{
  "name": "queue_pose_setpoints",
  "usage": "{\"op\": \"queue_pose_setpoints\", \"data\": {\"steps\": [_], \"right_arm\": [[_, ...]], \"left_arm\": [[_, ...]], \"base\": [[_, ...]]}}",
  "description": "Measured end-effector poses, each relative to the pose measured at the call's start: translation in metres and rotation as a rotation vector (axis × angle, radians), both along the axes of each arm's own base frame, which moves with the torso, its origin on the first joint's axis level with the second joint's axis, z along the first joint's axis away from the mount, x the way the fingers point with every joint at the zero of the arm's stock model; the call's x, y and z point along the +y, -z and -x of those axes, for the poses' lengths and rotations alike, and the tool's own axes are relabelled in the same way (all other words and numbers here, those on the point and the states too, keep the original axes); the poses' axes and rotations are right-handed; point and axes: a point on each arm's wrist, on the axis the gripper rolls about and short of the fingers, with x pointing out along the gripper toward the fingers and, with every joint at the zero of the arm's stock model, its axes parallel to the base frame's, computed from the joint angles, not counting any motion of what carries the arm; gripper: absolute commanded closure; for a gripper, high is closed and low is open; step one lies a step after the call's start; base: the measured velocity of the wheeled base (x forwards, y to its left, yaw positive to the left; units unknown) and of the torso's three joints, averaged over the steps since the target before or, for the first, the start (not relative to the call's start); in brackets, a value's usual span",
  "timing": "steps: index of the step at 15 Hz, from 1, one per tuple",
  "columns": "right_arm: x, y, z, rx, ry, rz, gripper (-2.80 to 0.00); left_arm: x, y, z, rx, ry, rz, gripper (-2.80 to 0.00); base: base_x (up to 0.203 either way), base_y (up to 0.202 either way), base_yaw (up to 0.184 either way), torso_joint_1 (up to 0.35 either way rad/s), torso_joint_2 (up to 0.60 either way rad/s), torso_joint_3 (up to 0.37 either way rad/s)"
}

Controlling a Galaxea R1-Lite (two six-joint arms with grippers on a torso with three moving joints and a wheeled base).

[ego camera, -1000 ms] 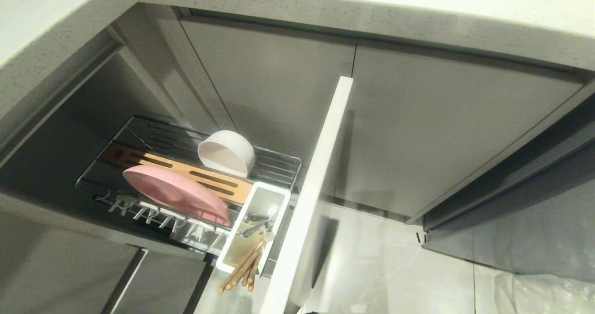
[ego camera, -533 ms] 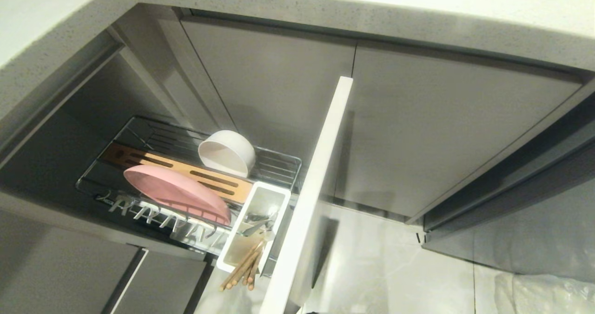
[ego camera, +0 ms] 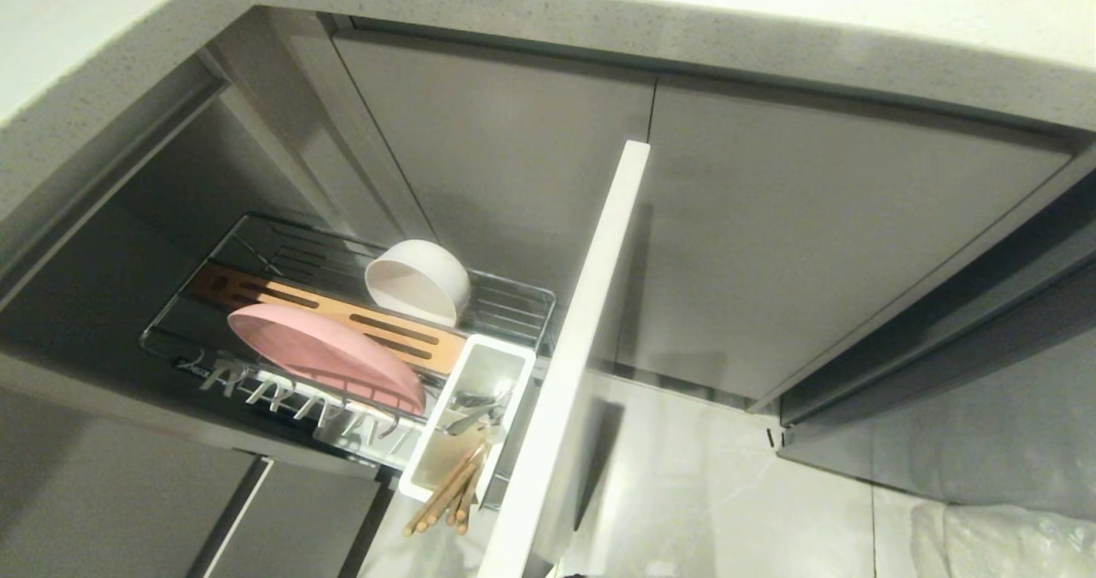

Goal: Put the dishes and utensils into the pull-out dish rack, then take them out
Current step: Take the plate out of the cupboard

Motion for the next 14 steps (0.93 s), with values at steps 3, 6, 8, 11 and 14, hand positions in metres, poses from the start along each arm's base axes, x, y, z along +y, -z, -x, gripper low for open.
{"op": "queue_pose_setpoints", "data": {"steps": [3,6,8,11,14], "right_arm": [[0.000,0.000,0.000,0.000,0.000,0.000,0.00],[0.000,0.000,0.000,0.000,0.000,0.000,0.00],[0.000,0.000,0.000,0.000,0.000,0.000,0.00],[0.000,0.000,0.000,0.000,0.000,0.000,0.00],[0.000,0.000,0.000,0.000,0.000,0.000,0.00]], "left_arm": [[0.000,0.031,-0.021,0.050,-0.004,-0.003,0.00],[0.001,0.056,-0.041,-0.009,-0.034,-0.024,0.00],[0.002,0.062,-0.046,-0.049,-0.061,-0.028,0.00],[0.002,0.073,-0.048,0.021,-0.054,-0.036,0.00],[0.002,0.074,-0.048,0.030,-0.047,-0.040,0.00]], "base": [[0.000,0.000,0.000,0.000,0.00,0.000],[0.000,0.000,0.000,0.000,0.00,0.000],[0.000,0.000,0.000,0.000,0.00,0.000],[0.000,0.000,0.000,0.000,0.00,0.000],[0.000,0.000,0.000,0.000,0.00,0.000]]}}
